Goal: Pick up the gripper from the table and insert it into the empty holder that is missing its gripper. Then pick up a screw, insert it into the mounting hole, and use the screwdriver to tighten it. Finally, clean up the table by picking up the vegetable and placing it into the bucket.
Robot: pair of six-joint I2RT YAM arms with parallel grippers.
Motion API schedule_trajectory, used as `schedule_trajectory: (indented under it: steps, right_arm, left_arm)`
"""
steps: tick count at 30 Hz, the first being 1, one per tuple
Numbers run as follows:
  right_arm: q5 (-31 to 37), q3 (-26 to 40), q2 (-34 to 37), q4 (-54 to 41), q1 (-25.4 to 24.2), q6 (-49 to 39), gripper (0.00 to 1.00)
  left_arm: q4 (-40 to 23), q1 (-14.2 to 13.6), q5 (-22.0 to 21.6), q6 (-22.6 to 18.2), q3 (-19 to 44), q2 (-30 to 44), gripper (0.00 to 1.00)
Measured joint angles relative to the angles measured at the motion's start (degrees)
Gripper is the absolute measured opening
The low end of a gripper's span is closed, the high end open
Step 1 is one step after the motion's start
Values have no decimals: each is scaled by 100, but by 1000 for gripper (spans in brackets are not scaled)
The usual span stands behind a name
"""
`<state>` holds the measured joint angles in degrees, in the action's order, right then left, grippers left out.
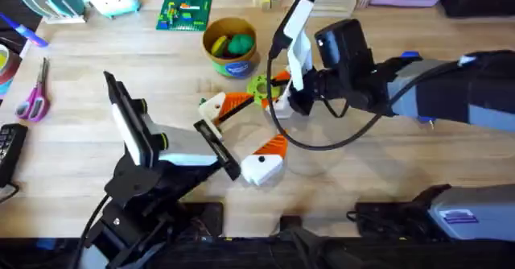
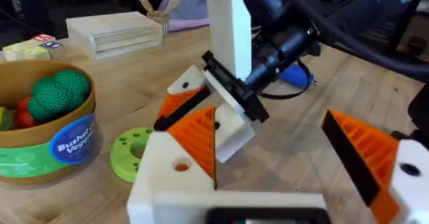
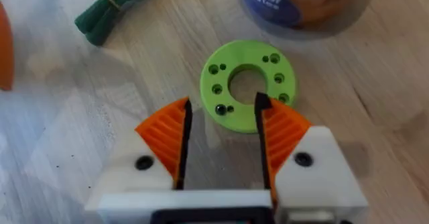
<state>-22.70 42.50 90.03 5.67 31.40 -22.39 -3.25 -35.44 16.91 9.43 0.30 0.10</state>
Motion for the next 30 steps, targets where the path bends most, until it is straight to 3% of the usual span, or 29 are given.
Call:
schedule_trajectory:
  steps: [6, 13, 18, 24, 28, 30]
  right_arm:
    - [28, 0, 99, 22, 9, -7, 543]
    - [44, 11, 302, 122, 9, -20, 436]
    - [44, 59, 397, 180, 11, -39, 303]
    - [44, 59, 401, 202, 9, -42, 267]
    - [44, 59, 401, 245, 11, -39, 8]
    - [44, 59, 403, 251, 11, -39, 7]
  left_arm:
    - [0, 0, 0, 0, 0, 0, 991]
    - [0, 0, 0, 0, 0, 0, 991]
    - [0, 0, -2, 0, 0, 0, 991]
    - [0, 0, 0, 0, 0, 0, 991]
    - [0, 0, -1, 0, 0, 0, 991]
    - [0, 0, -2, 0, 0, 0, 991]
